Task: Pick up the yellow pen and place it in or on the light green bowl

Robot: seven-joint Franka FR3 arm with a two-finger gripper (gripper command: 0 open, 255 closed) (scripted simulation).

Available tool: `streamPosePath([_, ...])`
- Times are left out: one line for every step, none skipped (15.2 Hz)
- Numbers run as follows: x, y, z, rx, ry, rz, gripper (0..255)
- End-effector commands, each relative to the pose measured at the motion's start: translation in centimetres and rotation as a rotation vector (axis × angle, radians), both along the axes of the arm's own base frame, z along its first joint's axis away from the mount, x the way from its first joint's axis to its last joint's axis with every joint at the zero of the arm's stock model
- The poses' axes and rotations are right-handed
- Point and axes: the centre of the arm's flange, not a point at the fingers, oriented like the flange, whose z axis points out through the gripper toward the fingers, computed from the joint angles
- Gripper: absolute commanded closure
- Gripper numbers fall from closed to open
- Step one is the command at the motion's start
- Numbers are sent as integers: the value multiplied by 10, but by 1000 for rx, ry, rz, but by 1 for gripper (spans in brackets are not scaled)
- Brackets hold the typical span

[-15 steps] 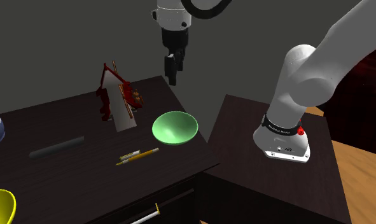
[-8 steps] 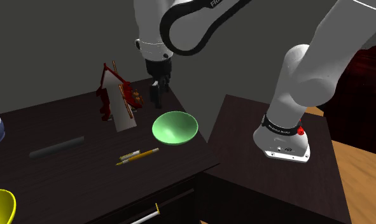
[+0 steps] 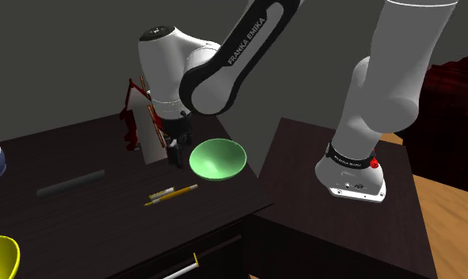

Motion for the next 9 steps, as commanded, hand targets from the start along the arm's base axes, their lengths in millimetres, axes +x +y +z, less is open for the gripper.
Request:
streamPosePath([5, 15, -19, -2, 3, 15, 0])
streamPosePath([9, 23, -29, -3, 4, 22, 0])
streamPosePath([13, 31, -39, -4, 6, 29, 0])
streamPosePath([16, 39, -49, -5, 7, 36, 0])
streamPosePath([20, 46, -60, -6, 8, 43, 0])
streamPosePath([23, 54, -70, -7, 10, 51, 0])
streamPosePath([26, 60, -77, -8, 11, 56, 0])
streamPosePath([26, 60, -83, -8, 11, 56, 0])
streamPosePath([48, 87, -35, 177, -257, 80, 0])
